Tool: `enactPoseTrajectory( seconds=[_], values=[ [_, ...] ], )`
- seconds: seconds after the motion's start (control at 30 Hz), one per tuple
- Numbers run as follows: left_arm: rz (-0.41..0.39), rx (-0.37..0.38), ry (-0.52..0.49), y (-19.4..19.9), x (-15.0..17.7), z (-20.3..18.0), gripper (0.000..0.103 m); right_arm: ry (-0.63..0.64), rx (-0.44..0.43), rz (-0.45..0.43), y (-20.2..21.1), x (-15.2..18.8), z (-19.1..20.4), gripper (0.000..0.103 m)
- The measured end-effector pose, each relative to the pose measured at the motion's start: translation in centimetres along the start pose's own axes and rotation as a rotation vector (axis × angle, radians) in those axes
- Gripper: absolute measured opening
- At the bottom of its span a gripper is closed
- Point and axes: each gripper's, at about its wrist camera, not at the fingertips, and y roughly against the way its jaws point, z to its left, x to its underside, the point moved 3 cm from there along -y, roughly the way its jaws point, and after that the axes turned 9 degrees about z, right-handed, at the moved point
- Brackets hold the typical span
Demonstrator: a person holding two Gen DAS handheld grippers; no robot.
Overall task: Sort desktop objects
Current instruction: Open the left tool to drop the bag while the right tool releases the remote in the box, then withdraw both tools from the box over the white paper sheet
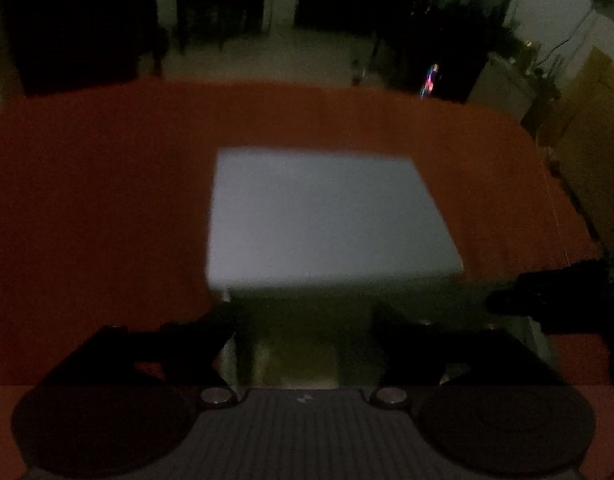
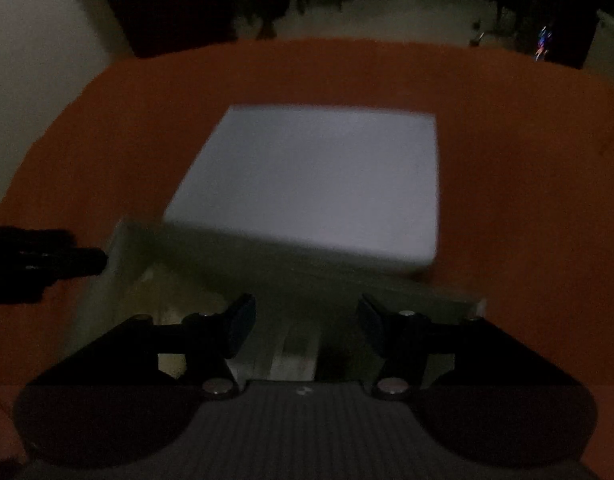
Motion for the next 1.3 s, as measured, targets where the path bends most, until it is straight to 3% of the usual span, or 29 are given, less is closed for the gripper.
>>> enactPoseTrajectory(
  seconds=[0.03,0.1,0.3,0.4,0.6,0.7,0.9,1.3],
  values=[
    [0.000,0.002,-0.001,0.2,-0.7,0.2,0.076,-0.012,-0.007,-0.009,0.6,-0.6,-0.5,0.063],
    [0.000,0.006,-0.004,0.6,-2.1,0.6,0.090,-0.034,-0.020,-0.021,1.5,-1.7,-1.3,0.064],
    [-0.006,0.008,-0.078,-1.3,-6.0,2.3,0.103,-0.040,-0.025,-0.055,2.2,-4.4,-2.2,0.082],
    [0.020,-0.010,-0.056,-3.2,-7.4,4.0,0.103,-0.014,-0.053,-0.094,2.7,-4.9,-2.8,0.091],
    [0.076,-0.041,0.003,-9.0,-8.8,7.5,0.103,-0.029,-0.066,-0.058,-0.5,-7.8,-5.6,0.092],
    [0.097,-0.003,0.056,-11.8,-9.7,9.5,0.103,-0.058,-0.081,-0.020,-2.6,-9.8,-6.9,0.092],
    [0.136,0.045,0.075,-16.2,-11.8,12.0,0.103,-0.050,-0.024,0.017,-5.9,-11.9,-9.4,0.092],
    [0.290,0.098,0.100,-24.7,-11.8,13.6,0.103,-0.106,-0.037,0.202,-13.9,-13.5,-14.4,0.097]
  ],
)
